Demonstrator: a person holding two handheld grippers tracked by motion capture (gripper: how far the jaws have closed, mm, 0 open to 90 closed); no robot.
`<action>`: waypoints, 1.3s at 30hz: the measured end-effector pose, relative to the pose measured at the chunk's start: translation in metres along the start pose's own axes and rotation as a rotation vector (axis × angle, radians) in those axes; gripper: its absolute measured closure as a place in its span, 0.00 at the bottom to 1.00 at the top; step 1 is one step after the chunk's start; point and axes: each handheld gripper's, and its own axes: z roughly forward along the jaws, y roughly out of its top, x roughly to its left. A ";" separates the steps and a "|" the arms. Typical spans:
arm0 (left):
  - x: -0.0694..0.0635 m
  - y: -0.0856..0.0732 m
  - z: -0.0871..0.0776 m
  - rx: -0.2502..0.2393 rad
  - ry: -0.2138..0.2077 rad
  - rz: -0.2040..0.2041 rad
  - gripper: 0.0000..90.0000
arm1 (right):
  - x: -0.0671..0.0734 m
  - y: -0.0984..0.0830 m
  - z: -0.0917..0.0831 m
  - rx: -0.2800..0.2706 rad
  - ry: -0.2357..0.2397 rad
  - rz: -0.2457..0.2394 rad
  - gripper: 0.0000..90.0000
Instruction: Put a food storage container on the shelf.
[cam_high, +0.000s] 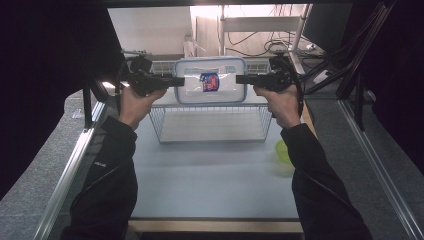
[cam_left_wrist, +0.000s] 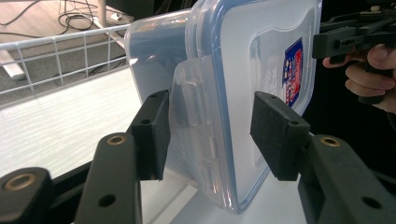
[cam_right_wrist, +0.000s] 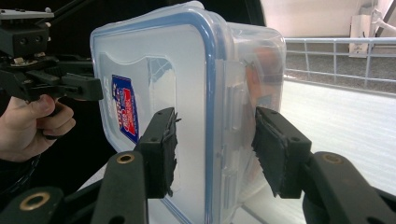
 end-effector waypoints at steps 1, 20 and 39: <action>0.001 0.000 0.001 0.000 0.003 0.000 0.54 | -0.002 0.000 0.001 0.001 -0.001 0.001 0.56; -0.002 -0.004 0.013 -0.040 0.071 0.112 0.50 | -0.014 -0.001 0.009 -0.020 -0.026 -0.036 0.53; -0.002 -0.006 0.026 0.033 0.175 0.175 0.54 | -0.015 -0.003 0.013 -0.014 -0.133 -0.096 0.50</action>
